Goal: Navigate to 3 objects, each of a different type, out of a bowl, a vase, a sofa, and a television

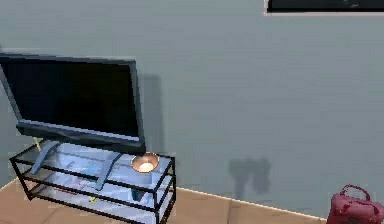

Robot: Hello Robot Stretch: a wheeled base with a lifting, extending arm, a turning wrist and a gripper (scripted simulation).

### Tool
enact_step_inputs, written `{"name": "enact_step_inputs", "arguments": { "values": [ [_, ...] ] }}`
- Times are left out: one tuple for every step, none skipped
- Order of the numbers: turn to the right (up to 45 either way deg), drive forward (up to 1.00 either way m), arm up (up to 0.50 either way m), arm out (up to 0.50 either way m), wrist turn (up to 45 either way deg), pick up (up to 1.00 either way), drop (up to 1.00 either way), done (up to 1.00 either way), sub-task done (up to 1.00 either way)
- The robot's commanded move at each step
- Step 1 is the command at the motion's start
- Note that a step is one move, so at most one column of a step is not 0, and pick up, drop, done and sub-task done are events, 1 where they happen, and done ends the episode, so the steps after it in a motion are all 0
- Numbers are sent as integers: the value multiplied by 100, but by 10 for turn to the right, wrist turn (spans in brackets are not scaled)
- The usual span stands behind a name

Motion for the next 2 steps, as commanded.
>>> {"name": "enact_step_inputs", "arguments": {
  "values": [
    [0,35,0,0,0,0,0,0,0],
    [-390,0,0,0,0,0,0,0,0]
  ]
}}
